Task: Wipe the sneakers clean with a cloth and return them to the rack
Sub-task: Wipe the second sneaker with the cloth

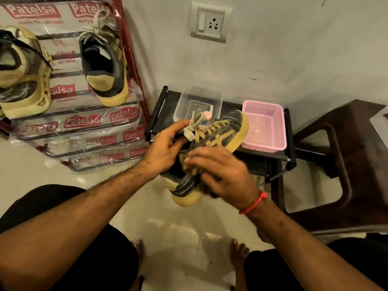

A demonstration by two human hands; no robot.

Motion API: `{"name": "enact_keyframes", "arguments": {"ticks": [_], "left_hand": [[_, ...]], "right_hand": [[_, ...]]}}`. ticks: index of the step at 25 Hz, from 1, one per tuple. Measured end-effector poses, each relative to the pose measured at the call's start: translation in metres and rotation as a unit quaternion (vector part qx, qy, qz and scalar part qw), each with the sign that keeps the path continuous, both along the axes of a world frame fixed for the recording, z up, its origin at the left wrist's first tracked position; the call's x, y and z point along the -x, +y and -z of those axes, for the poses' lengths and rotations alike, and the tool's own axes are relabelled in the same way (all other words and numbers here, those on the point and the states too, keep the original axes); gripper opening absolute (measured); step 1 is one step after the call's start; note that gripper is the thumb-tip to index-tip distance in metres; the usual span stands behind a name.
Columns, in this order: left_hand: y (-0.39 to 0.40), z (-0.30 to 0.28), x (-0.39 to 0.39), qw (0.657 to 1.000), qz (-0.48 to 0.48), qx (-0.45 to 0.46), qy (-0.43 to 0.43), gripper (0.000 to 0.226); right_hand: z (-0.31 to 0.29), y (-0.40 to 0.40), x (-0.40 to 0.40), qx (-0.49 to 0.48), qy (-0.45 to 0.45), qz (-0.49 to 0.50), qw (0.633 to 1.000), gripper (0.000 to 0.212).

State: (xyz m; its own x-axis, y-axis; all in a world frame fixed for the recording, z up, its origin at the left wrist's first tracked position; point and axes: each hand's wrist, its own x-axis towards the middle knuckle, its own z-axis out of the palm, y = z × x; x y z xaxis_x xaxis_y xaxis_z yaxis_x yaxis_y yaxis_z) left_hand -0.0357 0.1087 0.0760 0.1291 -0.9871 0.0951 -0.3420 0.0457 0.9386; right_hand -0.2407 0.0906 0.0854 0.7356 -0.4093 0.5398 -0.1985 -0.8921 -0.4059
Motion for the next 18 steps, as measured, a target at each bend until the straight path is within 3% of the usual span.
{"name": "enact_keyframes", "arguments": {"ticks": [4, 6, 10, 12, 14, 16, 18], "left_hand": [[0.002, -0.001, 0.004, 1.000, 0.012, 0.005, -0.007, 0.035], [0.001, 0.000, 0.005, 1.000, 0.015, 0.011, -0.010, 0.034], [0.002, -0.003, 0.004, 0.998, 0.023, 0.008, 0.054, 0.027], [0.004, -0.007, 0.005, 0.996, 0.041, 0.000, 0.076, 0.027], [0.004, -0.009, 0.004, 0.995, 0.045, 0.004, 0.085, 0.027], [0.003, -0.008, 0.004, 0.996, 0.038, 0.007, 0.076, 0.027], [0.001, -0.007, 0.004, 0.997, 0.027, 0.009, 0.065, 0.028]], "right_hand": [[0.001, -0.048, 0.025, -0.035, -0.045, 0.202, 0.978, 0.042], [-0.002, -0.047, 0.026, -0.060, -0.067, 0.240, 0.966, 0.042], [-0.008, 0.006, -0.007, -0.015, -0.029, 0.031, 0.999, 0.034], [-0.011, 0.001, -0.005, 0.021, -0.001, -0.006, 1.000, 0.033], [-0.015, -0.033, 0.012, -0.015, -0.032, 0.108, 0.994, 0.037], [-0.019, -0.064, 0.036, -0.059, -0.060, 0.248, 0.965, 0.039], [-0.015, -0.062, 0.038, -0.088, -0.077, 0.287, 0.951, 0.037]]}}
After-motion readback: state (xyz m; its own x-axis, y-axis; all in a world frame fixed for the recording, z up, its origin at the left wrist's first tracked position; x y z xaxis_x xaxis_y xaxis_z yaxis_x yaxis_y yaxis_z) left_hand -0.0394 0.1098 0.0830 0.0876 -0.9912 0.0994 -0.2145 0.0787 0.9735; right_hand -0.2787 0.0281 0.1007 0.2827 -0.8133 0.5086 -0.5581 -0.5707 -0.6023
